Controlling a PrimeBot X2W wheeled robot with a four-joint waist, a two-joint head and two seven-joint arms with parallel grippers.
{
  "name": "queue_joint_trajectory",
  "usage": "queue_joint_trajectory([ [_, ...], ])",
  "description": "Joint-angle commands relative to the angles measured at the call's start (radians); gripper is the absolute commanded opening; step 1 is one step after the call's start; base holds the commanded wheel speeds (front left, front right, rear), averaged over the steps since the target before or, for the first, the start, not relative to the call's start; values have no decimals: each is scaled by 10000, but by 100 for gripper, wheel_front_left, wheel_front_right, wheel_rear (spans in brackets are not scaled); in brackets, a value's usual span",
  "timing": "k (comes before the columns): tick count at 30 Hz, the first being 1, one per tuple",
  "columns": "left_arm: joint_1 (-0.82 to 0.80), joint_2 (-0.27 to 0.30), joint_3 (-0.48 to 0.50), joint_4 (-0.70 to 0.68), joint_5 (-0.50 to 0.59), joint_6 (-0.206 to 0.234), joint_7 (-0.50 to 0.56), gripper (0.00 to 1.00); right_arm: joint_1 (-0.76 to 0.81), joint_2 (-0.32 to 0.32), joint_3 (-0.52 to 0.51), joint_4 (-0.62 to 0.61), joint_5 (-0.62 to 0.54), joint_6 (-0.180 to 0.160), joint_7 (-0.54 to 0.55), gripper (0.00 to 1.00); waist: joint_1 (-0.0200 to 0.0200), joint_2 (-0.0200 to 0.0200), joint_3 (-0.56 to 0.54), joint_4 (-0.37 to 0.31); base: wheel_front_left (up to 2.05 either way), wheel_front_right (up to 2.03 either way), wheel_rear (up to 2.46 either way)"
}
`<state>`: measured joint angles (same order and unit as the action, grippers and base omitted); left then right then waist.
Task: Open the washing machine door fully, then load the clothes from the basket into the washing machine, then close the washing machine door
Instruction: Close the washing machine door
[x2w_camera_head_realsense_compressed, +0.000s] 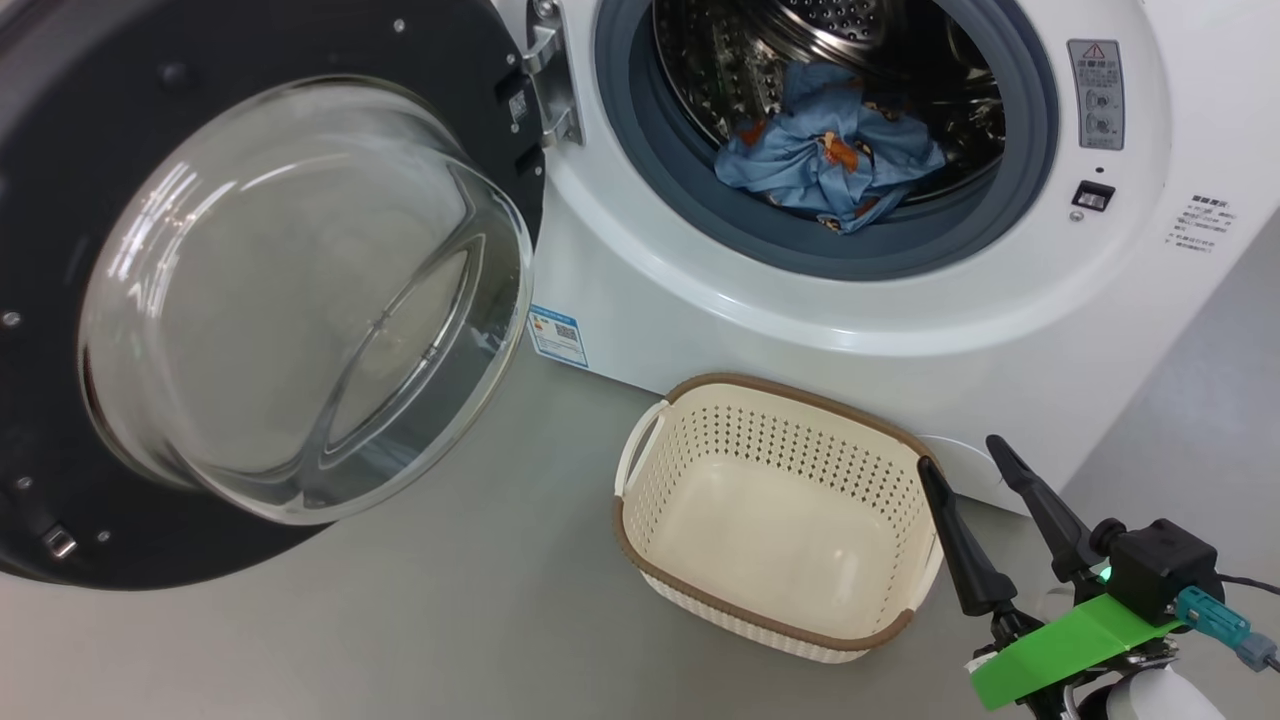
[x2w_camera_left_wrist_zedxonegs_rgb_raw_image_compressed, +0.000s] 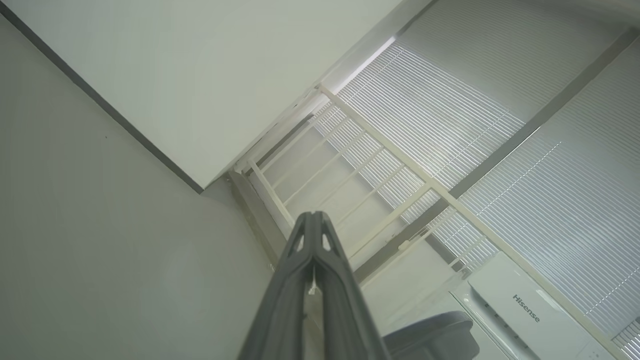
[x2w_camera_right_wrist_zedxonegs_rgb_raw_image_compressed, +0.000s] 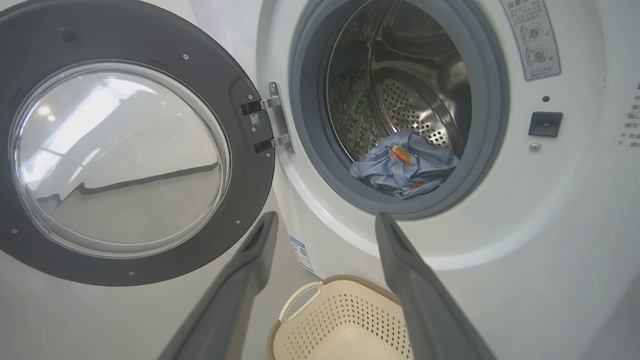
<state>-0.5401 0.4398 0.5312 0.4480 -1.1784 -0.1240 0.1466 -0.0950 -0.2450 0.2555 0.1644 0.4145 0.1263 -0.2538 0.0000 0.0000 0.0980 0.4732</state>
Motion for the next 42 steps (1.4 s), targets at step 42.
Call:
queue_joint_trajectory([
  [42,-653,1747,-1727,1406,-1725,374,7816,0,-483,-392,197,-233,-76,44,-80,100,0,0,284,142,0,0,0],
])
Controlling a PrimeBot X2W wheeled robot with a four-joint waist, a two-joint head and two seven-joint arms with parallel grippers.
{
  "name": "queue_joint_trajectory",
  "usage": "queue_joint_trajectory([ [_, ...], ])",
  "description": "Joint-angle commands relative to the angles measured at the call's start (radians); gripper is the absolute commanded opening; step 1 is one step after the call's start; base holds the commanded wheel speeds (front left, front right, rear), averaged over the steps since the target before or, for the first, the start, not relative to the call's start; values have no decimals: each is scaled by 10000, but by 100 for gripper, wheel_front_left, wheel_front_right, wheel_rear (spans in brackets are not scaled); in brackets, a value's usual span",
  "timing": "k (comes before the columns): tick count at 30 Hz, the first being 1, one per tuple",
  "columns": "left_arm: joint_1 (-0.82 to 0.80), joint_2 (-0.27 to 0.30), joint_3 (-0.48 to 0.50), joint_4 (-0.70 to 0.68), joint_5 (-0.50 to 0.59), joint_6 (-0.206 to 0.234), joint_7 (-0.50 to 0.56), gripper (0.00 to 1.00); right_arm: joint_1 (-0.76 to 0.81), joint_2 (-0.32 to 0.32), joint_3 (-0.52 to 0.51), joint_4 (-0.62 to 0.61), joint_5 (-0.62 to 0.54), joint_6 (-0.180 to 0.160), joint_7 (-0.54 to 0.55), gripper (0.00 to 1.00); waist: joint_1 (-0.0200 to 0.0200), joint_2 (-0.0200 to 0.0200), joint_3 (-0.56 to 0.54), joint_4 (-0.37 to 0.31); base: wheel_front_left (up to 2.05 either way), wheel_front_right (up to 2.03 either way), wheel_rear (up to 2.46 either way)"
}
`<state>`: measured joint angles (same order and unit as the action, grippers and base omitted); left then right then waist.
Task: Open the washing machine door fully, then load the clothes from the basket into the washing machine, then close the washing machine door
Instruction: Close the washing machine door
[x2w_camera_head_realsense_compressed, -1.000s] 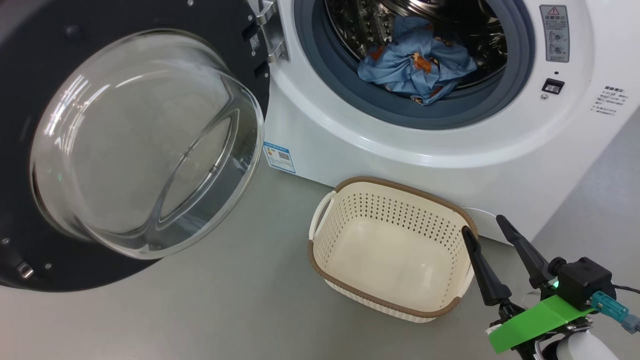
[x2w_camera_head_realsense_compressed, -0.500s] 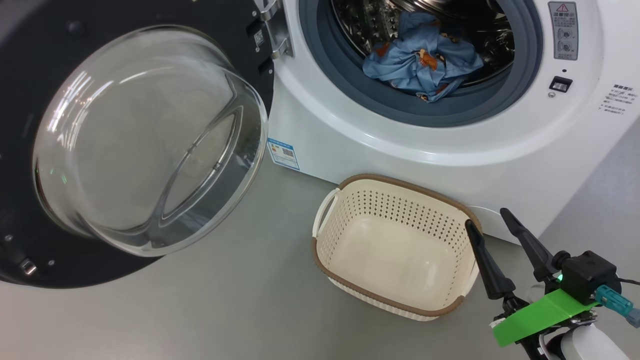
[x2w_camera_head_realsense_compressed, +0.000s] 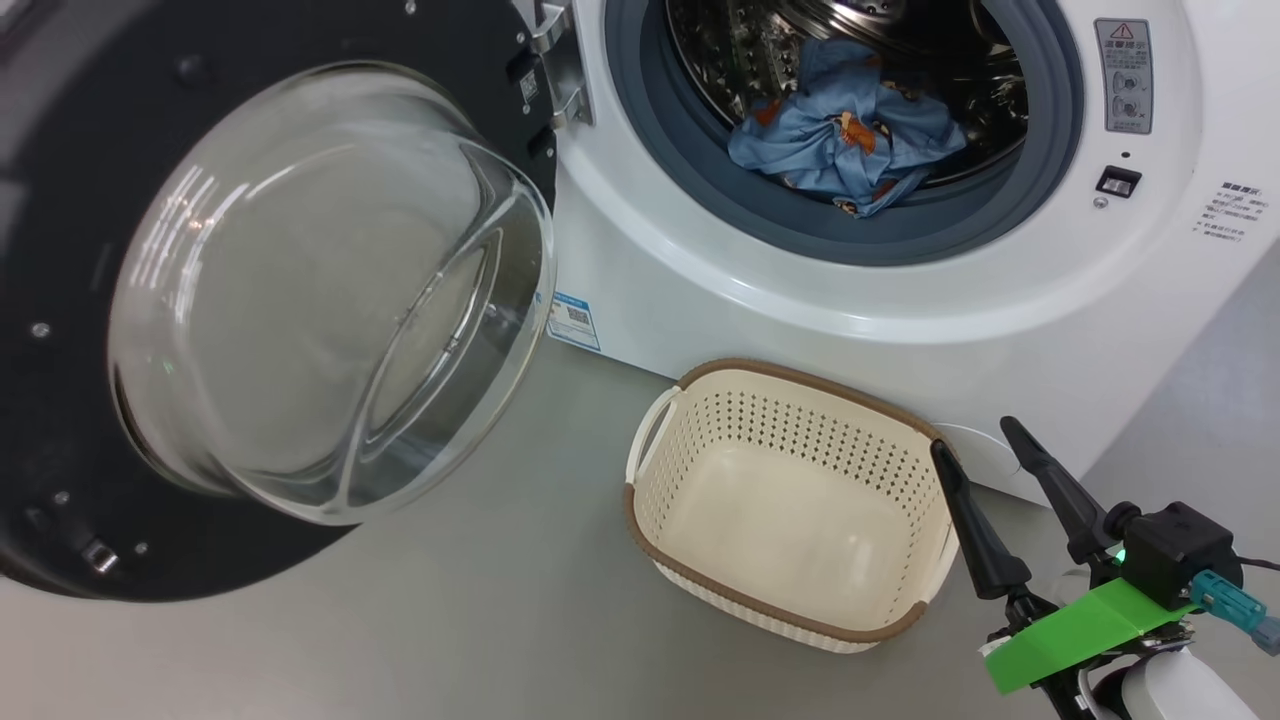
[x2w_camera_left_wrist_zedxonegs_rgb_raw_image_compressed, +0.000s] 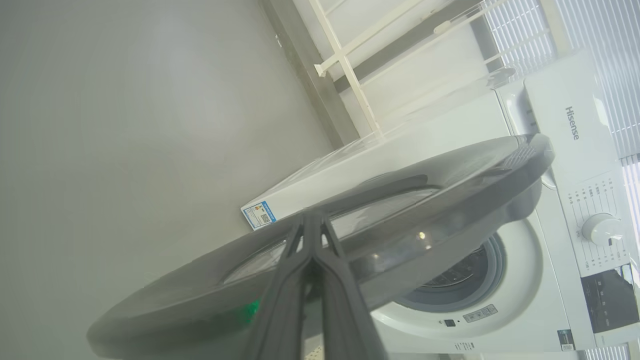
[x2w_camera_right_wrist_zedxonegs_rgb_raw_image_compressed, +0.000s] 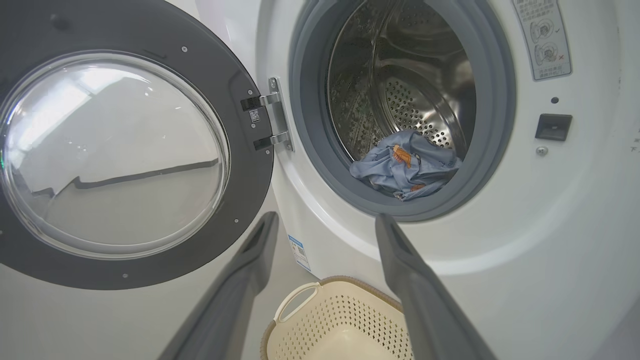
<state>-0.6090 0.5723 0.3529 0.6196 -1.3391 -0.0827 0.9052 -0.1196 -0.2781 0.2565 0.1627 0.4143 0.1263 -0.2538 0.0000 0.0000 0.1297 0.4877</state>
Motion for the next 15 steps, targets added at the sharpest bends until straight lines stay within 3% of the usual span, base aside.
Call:
queue_joint_trajectory([
  [1,117,406,-7,-451,-160,-60,414,0,-224,-48,189,-210,-69,44,-80,100,0,0,-71,-5,0,0,0],
  [15,1145,259,-696,-2757,-961,-430,2445,0,38,68,19,-206,-46,44,-80,100,0,0,-551,-82,0,0,0],
])
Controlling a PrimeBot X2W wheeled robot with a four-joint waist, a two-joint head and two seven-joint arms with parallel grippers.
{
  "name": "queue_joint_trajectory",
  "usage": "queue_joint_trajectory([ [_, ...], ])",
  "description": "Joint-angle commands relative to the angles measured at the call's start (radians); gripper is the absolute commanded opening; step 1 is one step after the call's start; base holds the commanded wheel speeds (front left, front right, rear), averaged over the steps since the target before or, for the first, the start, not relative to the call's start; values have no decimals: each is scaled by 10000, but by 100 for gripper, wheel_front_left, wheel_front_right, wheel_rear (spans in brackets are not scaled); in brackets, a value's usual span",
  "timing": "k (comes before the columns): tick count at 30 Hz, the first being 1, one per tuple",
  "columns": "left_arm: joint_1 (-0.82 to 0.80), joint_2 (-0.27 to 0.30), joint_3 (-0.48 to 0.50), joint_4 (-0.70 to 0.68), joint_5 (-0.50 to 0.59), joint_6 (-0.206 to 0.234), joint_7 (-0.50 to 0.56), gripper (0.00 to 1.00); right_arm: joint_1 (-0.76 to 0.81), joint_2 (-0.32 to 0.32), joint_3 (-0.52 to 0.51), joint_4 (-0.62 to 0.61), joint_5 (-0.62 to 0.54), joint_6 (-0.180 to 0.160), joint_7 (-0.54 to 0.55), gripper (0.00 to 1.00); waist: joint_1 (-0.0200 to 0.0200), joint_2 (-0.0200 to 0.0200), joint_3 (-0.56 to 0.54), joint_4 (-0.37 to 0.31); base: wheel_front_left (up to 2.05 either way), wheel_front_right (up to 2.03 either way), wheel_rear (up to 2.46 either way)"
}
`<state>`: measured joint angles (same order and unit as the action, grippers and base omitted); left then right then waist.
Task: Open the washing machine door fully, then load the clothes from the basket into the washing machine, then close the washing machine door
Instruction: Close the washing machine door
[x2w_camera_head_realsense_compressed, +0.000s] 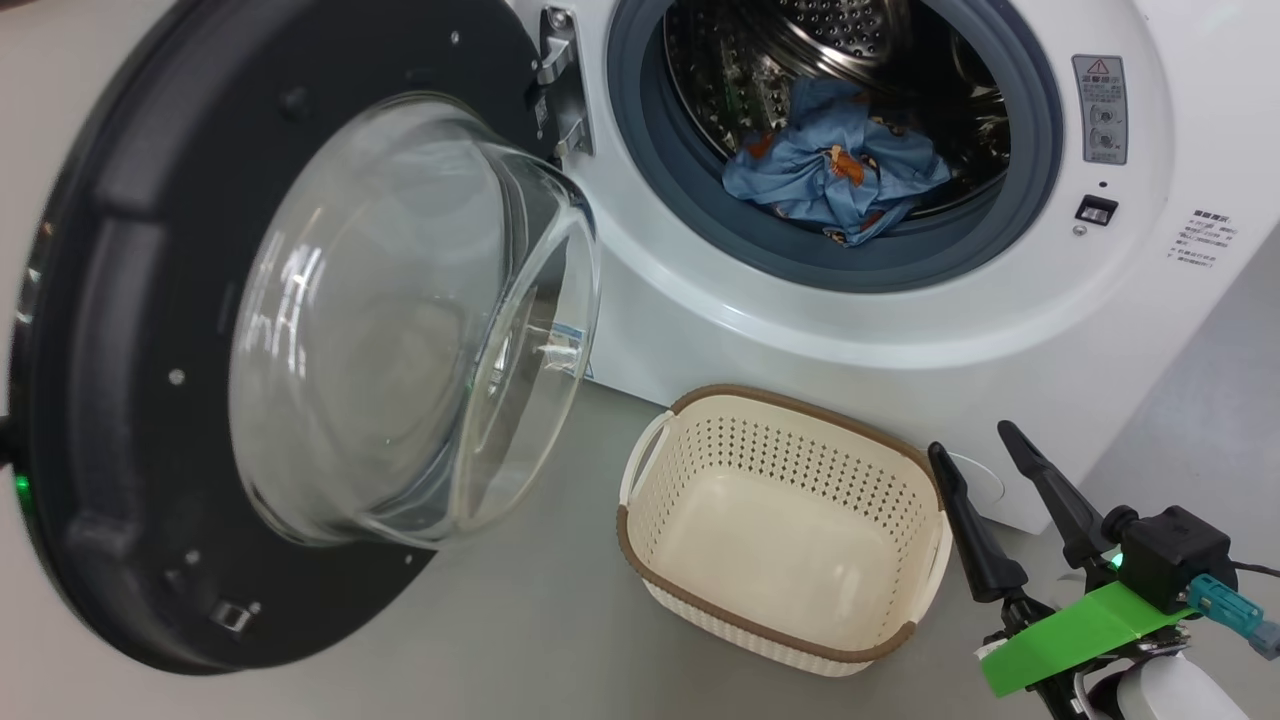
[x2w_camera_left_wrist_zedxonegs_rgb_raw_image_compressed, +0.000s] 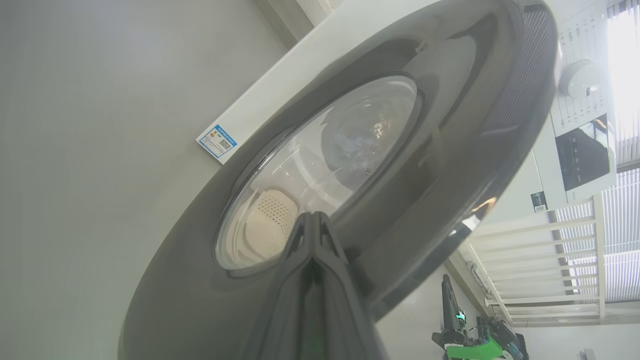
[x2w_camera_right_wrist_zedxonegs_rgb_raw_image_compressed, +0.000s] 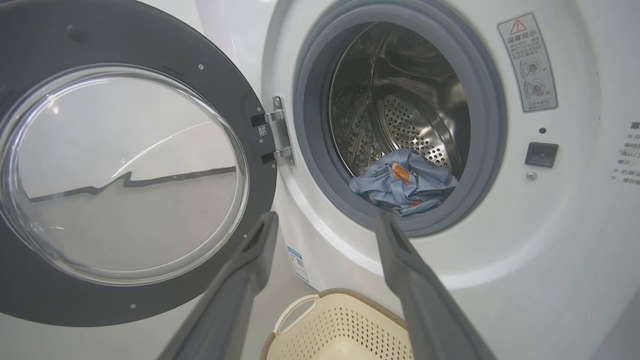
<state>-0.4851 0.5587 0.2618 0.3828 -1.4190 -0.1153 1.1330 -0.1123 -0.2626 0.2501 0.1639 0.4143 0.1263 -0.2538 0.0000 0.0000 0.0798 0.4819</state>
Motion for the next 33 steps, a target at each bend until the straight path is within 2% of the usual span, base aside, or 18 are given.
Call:
queue_joint_trajectory([
  [1,-46,362,153,-571,-219,-115,268,0,-11,-74,53,-219,-50,44,-80,100,0,0,-90,-38,0,0,0],
  [17,417,-164,-836,-3426,-1050,-151,1553,0,212,109,-187,-291,-100,44,-80,100,0,0,-359,-785,0,0,0],
  [24,362,-579,-1457,-4239,-945,-152,1597,0,192,157,-341,-342,-135,44,-80,100,0,0,-285,-1510,0,0,0],
  [33,53,-1138,-2031,-4343,-640,-153,1167,0,201,196,-562,-404,-175,44,-80,100,0,0,-184,-2799,0,0,0],
])
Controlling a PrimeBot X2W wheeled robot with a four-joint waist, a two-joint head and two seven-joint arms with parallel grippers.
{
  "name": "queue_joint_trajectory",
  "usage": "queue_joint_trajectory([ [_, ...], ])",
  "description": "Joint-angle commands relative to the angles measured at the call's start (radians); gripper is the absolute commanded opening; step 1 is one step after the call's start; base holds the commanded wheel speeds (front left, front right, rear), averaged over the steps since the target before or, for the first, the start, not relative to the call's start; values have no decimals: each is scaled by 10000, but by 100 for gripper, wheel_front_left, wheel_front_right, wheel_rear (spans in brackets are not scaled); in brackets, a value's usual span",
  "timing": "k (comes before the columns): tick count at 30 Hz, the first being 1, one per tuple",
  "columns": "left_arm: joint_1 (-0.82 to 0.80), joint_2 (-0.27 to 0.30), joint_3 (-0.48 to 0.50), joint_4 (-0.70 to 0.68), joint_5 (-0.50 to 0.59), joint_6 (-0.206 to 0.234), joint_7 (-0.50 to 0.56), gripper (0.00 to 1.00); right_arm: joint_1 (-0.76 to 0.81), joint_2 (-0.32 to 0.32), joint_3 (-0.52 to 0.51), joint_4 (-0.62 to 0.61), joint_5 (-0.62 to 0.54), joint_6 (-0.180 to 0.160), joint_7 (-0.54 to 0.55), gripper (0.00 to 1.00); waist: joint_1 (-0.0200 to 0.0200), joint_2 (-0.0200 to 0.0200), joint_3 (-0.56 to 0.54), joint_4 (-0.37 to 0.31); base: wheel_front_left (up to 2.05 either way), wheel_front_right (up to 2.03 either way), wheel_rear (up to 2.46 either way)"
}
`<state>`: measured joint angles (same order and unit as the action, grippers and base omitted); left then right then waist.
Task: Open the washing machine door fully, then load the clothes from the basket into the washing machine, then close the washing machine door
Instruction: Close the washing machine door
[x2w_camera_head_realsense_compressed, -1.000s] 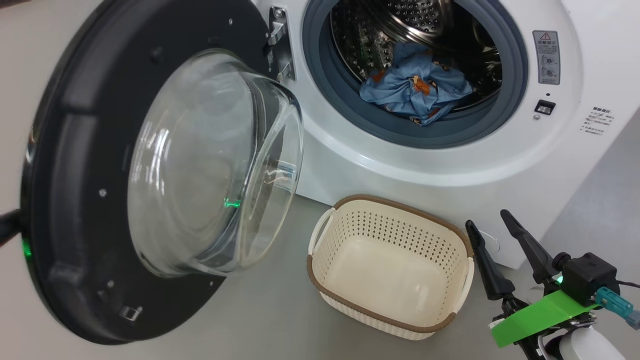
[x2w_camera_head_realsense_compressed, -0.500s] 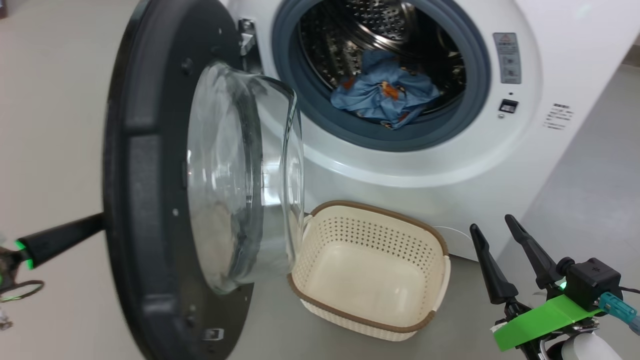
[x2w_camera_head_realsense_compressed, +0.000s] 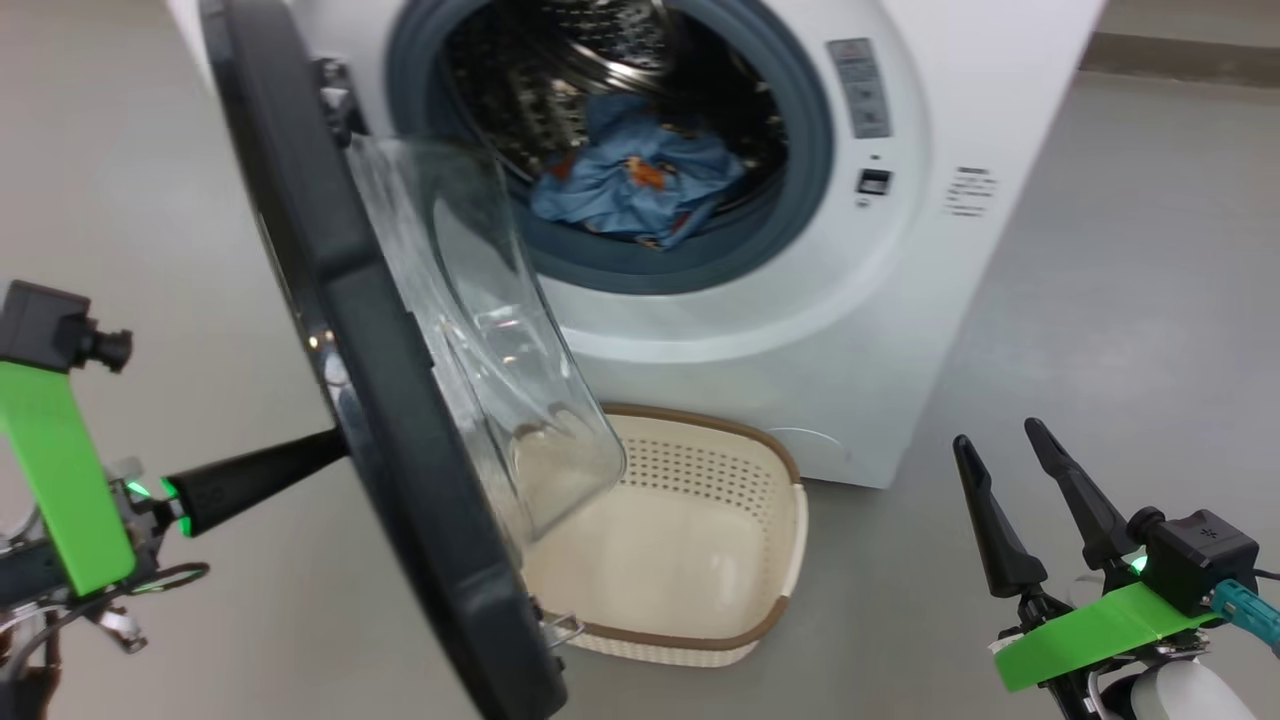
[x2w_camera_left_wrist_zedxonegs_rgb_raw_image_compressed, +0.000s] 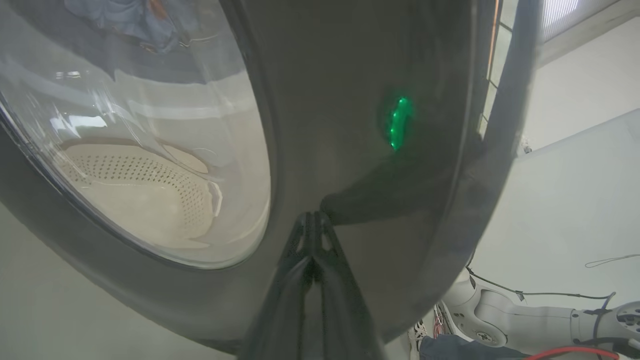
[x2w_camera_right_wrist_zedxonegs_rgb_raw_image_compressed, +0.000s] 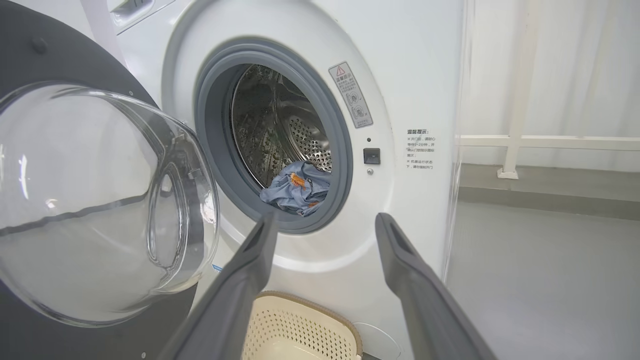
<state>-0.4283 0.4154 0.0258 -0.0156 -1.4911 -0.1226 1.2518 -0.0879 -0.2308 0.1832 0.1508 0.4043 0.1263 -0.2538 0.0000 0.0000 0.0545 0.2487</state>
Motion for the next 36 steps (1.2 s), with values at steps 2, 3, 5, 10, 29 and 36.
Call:
queue_joint_trajectory([
  [2,-646,164,227,-347,215,-80,-245,0,-45,-116,59,-284,-81,44,-80,100,0,0,115,-928,0,0,0],
  [3,-683,143,195,-333,266,-80,-312,0,-58,-109,51,-292,-82,44,-80,100,0,0,141,-1092,0,0,0],
  [5,-774,100,171,-258,436,-80,-542,0,-87,-90,30,-308,-87,44,-80,100,0,0,189,-1407,0,0,0],
  [10,-1012,22,110,-37,652,-80,-978,0,-159,-32,-37,-342,-103,44,-80,100,0,0,332,-2177,0,0,0],
  [29,-996,48,-54,429,984,-80,-2236,0,-298,73,-263,-378,-147,44,-80,100,0,0,598,-2873,0,0,0],
  [36,-100,129,-4,483,1047,-80,-2842,21,-203,46,-268,-364,-138,44,-80,100,0,0,440,-2614,0,0,0],
])
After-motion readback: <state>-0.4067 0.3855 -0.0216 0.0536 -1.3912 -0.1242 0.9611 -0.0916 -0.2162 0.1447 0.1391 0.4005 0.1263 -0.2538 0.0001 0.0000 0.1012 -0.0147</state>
